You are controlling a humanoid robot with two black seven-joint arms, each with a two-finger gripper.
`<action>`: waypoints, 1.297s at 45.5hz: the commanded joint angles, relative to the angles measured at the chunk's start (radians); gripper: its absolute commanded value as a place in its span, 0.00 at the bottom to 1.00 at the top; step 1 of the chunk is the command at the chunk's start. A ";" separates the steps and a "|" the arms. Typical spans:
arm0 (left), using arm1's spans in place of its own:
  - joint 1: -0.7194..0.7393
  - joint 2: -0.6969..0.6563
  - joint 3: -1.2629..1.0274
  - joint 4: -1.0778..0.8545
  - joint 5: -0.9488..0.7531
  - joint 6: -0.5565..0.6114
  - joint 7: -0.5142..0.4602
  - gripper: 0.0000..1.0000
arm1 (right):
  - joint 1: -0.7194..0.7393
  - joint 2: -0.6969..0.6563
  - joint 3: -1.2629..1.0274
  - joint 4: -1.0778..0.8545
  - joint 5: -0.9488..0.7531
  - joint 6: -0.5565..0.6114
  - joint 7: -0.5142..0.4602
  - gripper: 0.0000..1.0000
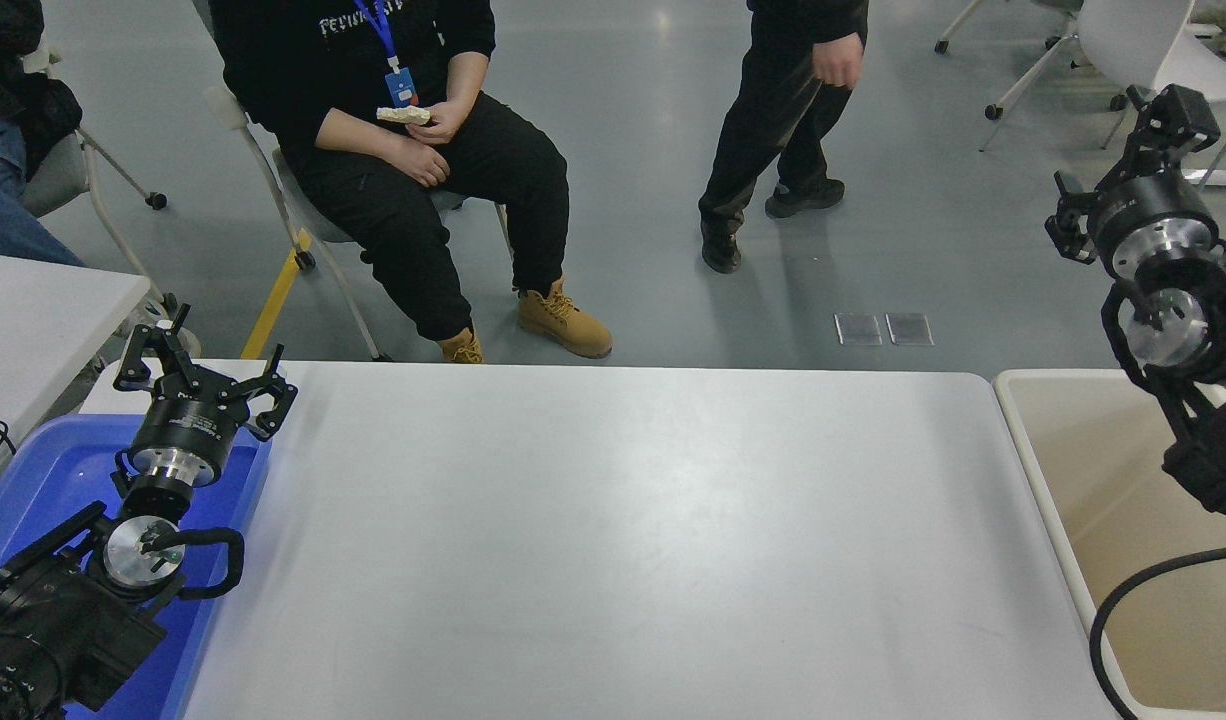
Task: Clean the table surface
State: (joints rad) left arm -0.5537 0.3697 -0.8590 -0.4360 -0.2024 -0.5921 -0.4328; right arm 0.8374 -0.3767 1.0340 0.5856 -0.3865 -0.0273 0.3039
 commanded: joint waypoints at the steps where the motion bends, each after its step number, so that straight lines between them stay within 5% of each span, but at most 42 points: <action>1: 0.000 0.000 0.000 0.000 0.000 0.000 0.000 1.00 | -0.109 0.038 0.038 0.008 0.135 0.078 0.052 0.98; 25: 0.000 0.000 0.000 0.000 0.000 0.000 0.000 1.00 | -0.282 0.084 -0.009 -0.006 0.193 0.158 0.150 0.99; 59: 0.000 0.000 0.000 0.000 0.000 0.000 0.000 1.00 | -0.222 0.110 -0.121 -0.084 0.190 0.158 0.274 0.99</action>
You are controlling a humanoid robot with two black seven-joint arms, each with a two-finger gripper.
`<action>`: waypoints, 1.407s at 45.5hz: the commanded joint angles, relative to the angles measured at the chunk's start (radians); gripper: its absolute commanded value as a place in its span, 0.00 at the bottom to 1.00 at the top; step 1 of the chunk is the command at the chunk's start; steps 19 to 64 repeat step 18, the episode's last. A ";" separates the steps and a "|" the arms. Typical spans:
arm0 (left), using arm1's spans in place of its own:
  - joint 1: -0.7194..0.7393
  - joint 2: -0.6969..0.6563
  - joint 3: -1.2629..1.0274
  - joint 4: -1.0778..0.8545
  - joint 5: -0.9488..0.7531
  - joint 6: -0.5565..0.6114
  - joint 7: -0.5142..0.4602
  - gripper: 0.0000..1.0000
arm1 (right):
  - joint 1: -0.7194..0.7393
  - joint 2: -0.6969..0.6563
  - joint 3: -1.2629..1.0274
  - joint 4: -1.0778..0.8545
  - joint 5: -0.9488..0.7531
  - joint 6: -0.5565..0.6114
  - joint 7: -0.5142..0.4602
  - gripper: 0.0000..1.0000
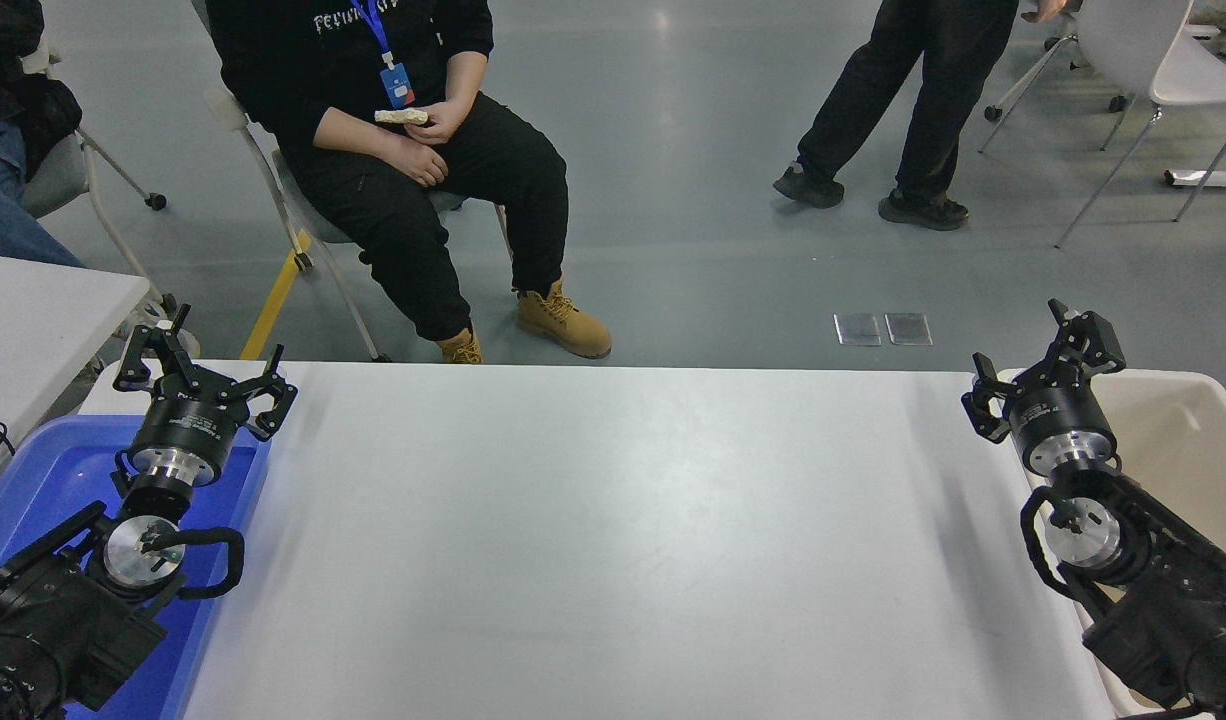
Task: Clean the table surface
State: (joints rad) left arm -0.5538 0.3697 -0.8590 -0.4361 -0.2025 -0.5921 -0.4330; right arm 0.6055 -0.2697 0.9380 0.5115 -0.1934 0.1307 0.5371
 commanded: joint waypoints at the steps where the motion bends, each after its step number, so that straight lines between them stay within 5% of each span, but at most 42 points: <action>1: 0.000 0.000 0.000 0.000 0.000 0.000 0.000 1.00 | 0.010 0.003 -0.030 -0.011 -0.003 0.000 0.041 0.99; 64: 0.000 0.000 0.000 0.000 0.000 0.000 0.000 1.00 | 0.010 0.001 -0.054 -0.016 -0.003 -0.002 0.041 0.99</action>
